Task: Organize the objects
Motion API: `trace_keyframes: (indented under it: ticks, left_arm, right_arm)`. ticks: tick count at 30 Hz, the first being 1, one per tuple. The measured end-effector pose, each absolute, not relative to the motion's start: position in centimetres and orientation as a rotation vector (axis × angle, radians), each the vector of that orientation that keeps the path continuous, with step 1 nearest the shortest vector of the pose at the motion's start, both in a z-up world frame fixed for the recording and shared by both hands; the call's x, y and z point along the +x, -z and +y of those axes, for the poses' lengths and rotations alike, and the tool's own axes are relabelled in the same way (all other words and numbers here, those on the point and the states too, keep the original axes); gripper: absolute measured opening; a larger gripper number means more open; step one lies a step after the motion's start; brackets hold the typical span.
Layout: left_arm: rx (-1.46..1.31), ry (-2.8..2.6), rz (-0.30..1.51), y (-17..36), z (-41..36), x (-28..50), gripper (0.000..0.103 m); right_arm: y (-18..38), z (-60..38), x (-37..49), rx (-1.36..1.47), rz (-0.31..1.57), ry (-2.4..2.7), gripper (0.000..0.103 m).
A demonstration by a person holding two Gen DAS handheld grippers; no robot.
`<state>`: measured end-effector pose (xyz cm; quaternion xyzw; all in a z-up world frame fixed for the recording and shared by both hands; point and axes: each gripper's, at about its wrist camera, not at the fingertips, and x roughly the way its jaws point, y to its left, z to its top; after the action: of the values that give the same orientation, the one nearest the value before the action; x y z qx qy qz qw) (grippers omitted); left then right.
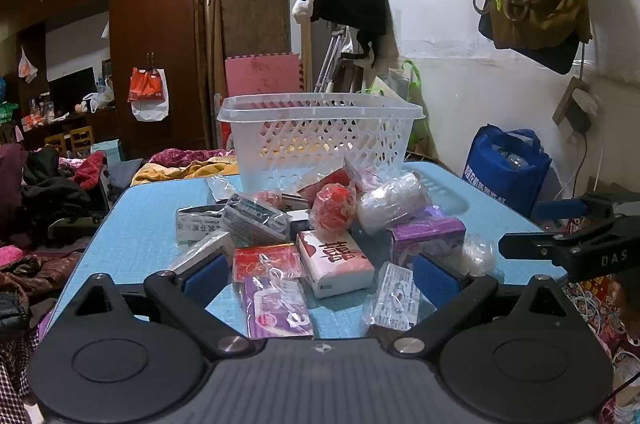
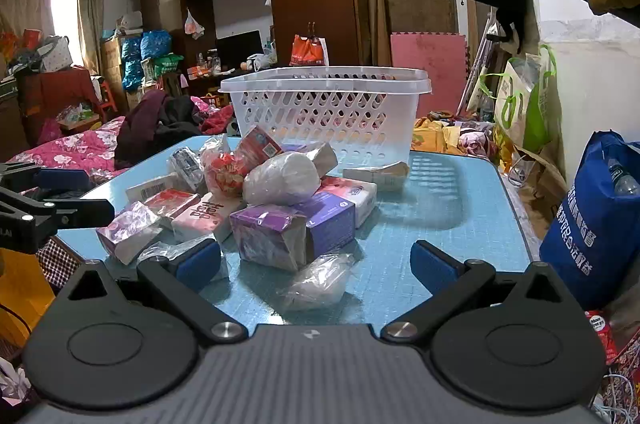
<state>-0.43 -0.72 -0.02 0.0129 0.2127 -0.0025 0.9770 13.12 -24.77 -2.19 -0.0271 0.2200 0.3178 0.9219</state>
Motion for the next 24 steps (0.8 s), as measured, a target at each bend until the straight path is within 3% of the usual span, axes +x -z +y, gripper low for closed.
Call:
trace_keyframes:
  ticks: [24]
  left_arm:
    - [0.026,0.006,0.428,0.00,-0.65,-0.47,0.100]
  right_arm:
    - [2.25,-24.69,13.14,-0.064,0.455,-0.649,0.103]
